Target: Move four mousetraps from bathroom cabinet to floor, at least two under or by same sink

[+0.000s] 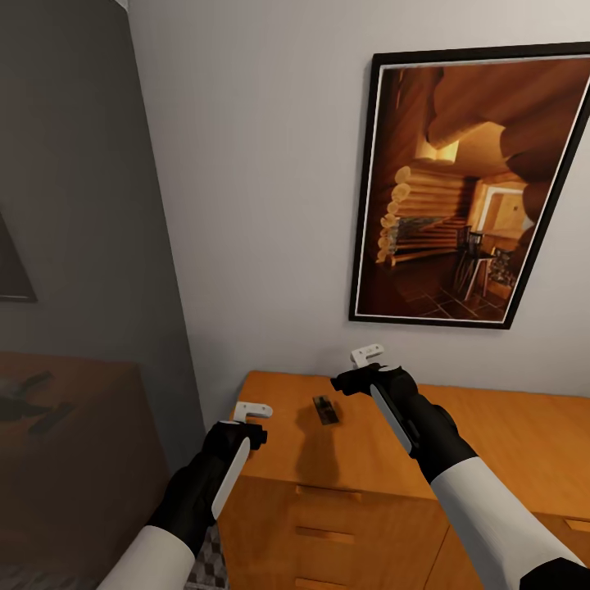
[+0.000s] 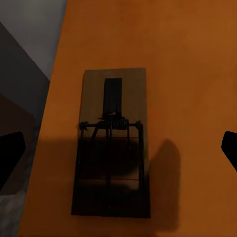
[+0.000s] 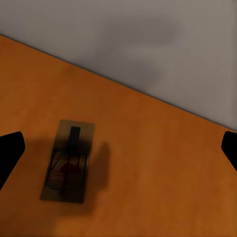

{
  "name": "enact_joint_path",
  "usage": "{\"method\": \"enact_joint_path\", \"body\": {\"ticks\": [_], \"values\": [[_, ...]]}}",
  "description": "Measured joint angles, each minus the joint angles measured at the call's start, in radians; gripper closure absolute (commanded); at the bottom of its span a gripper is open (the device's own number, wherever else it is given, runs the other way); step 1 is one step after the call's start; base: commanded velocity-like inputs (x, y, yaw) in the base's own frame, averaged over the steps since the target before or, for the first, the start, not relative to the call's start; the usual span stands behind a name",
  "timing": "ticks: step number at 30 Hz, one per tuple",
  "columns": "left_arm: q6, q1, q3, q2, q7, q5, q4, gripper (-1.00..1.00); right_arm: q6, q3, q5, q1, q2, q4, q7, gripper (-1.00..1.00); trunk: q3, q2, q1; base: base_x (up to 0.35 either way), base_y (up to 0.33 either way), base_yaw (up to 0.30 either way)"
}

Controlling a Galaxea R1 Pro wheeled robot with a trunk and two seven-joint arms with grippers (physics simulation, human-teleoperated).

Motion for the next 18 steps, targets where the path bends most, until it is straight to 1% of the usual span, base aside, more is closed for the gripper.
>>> {"method": "enact_joint_path", "body": {"ticks": [12, 18], "values": [[0.000, 0.000, 0.000, 0.000, 0.000, 0.000, 0.003, -1.00, 0.000, 0.000, 0.000, 0.000, 0.000, 0.000, 0.000, -1.00, 0.000, 0.000, 0.000, 0.000, 0.000, 0.000], [0.000, 0.000, -0.001, 0.000, 0.000, 0.000, 0.004, -1.00, 0.000, 0.000, 0.000, 0.000, 0.000, 0.000, 0.000, -1.00, -0.019, -0.042, 0.023, 0.000, 0.000, 0.000]]}}
